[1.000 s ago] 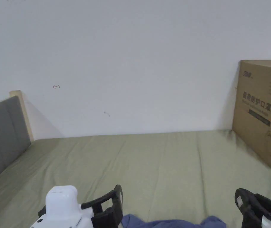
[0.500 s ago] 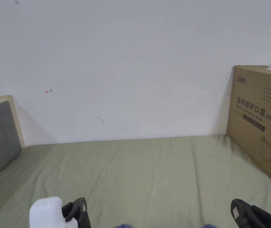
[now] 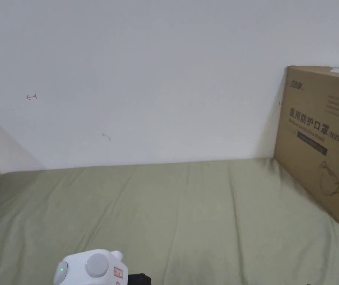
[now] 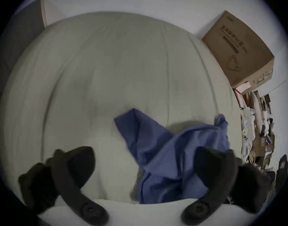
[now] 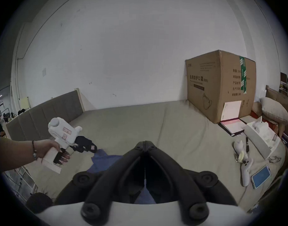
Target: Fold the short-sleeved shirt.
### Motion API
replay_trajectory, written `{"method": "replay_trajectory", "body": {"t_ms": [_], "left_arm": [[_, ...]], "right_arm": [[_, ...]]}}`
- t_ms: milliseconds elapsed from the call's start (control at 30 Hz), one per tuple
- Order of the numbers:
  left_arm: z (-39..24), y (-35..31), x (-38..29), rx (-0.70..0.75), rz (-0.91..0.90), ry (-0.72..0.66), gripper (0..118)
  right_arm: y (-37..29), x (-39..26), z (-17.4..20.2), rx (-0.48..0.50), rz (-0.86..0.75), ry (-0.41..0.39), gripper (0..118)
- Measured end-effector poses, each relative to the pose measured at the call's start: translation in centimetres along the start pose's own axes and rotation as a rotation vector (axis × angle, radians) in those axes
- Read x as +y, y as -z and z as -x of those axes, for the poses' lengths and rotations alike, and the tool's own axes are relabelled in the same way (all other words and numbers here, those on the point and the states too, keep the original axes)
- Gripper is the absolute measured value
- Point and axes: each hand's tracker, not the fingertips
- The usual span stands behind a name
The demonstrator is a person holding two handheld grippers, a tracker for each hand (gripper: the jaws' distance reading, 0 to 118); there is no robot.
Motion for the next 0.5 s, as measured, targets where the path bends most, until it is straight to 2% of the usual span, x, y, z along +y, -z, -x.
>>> {"method": "replay_trajectory", "body": {"t_ms": [167, 233, 267, 333, 433, 467, 500], "left_arm": [[0.2, 5.9, -0.4, 0.117, 0.077, 0.01, 116], [-1.0, 6.2, -1.8, 0.136, 0.035, 0.098, 116], [-2.4, 5.1, -2.5, 0.179, 0.004, 0.166, 110], [-3.4, 4.2, -4.0, 0.193, -0.035, 0.231, 92], [-3.5, 1.7, -5.0, 0.119, -0.084, 0.176, 22], [-3.2, 0.9, -5.4, 0.065, -0.112, 0.168, 13], [-3.0, 0.3, -5.8, 0.038, -0.135, 0.154, 13]], "right_arm": [[1.0, -1.3, -1.3, -0.026, 0.062, 0.019, 0], [1.4, -1.6, -1.8, -0.034, 0.079, 0.026, 0], [1.7, -1.8, -2.0, -0.039, 0.087, 0.027, 0], [2.3, -2.1, -2.3, -0.049, 0.098, 0.027, 0], [5.0, -2.6, -3.2, -0.014, 0.138, 0.006, 0], [6.5, -2.7, -3.5, 0.0, 0.183, 0.002, 0], [8.0, -2.7, -3.9, 0.003, 0.233, 0.021, 0]]}}
